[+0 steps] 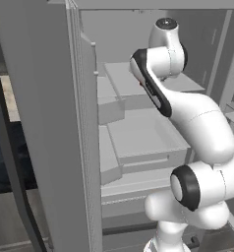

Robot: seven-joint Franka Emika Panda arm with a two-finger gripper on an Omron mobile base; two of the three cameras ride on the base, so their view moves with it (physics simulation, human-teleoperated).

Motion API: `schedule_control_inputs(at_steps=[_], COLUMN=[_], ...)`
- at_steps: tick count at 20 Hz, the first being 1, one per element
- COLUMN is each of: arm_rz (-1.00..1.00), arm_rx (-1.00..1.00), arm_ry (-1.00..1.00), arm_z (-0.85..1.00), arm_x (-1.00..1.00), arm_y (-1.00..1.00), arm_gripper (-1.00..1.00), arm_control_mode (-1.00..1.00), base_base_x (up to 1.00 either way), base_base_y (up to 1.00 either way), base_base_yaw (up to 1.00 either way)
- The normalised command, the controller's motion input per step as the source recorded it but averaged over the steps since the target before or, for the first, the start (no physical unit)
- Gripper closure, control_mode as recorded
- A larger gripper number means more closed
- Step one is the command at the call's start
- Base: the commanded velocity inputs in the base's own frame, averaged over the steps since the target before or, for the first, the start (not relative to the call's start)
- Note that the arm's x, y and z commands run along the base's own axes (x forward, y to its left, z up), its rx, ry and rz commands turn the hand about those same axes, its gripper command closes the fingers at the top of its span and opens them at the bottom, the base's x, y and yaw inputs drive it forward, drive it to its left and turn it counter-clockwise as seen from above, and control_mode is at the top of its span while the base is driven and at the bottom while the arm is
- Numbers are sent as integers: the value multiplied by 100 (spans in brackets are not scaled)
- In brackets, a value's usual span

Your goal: Retrieve the sausage and cheese from the fridge and place them on the cutting board on the counter.

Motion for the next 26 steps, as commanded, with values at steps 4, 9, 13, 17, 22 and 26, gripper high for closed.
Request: schedule_control_inputs(at_steps=[4, 9, 13, 17, 22, 26], arm_rz=[-7, -6, -6, -6, -6, -6], arm_rx=[-3, 0, 0, 0, 0, 0], arm_ry=[0, 8, 9, 3, 1, 0], arm_z=[-24, 0, -5, -19, -22, -34], arm_x=[53, 54, 56, 59, 44, 4], arm_y=[0, 0, 0, 0, 0, 0], arm_gripper=[-100, -100, -100, -100, -100, -100], arm_control_mode=[-100, -100, -100, -100, -100, -100], base_base_x=[0, 0, 0, 0, 0, 0], base_base_y=[0, 0, 0, 0, 0, 0], base_base_yaw=[0, 0, 0, 0, 0, 0])
